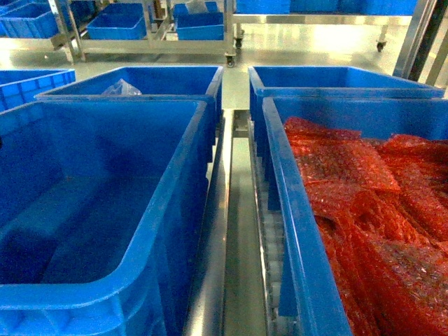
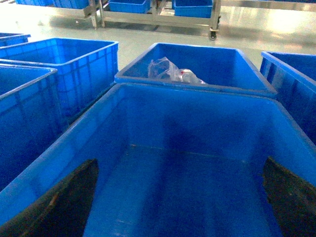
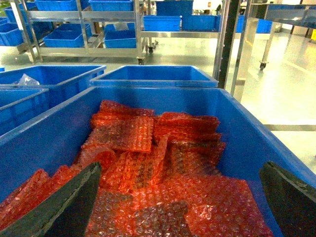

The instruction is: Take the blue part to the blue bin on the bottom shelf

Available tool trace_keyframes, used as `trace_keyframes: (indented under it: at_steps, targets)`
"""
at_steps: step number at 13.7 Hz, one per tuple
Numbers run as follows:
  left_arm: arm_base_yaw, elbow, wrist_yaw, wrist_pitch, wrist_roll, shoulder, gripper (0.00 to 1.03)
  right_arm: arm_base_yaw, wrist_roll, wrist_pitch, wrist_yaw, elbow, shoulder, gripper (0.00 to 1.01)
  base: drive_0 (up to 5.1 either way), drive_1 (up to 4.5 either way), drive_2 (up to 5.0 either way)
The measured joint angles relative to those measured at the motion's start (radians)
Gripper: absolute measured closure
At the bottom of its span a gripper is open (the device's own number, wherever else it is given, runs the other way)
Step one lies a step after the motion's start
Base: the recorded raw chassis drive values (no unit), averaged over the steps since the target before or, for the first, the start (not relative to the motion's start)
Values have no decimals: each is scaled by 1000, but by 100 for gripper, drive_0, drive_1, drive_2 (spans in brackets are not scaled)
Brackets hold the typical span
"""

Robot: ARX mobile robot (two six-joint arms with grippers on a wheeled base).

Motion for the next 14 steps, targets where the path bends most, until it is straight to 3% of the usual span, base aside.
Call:
trace_keyframes:
  at_steps: [2, 3, 4, 5, 7, 11, 13, 14]
  targets:
    - [0, 0, 0, 0, 0, 0, 5, 0, 0, 0, 0, 0, 0, 3, 0, 0, 0]
    - [29, -26, 95, 125, 19, 7, 13, 0, 0, 0, 0, 0, 0, 3, 0, 0, 0]
    - [62, -82, 196, 191, 47, -37, 27, 0, 0, 0, 0, 0, 0, 3, 0, 0, 0]
    - [87, -138, 239, 179, 61, -94, 41, 0, 0, 0, 0, 0, 0, 3, 0, 0, 0]
    - [124, -196, 278, 149, 65, -172, 67, 0, 0, 0, 0, 0, 0, 3, 0, 0, 0]
    - [140, -224, 293, 131, 65, -227, 81, 0, 0, 0, 0, 0, 0, 3, 0, 0, 0]
    - [164, -257, 318, 85, 64, -301, 101, 0, 0, 0, 0, 0, 0, 3, 0, 0, 0]
    - [177, -275, 335, 62, 66, -340, 101, 0, 0, 0, 0, 0, 0, 3, 0, 0, 0]
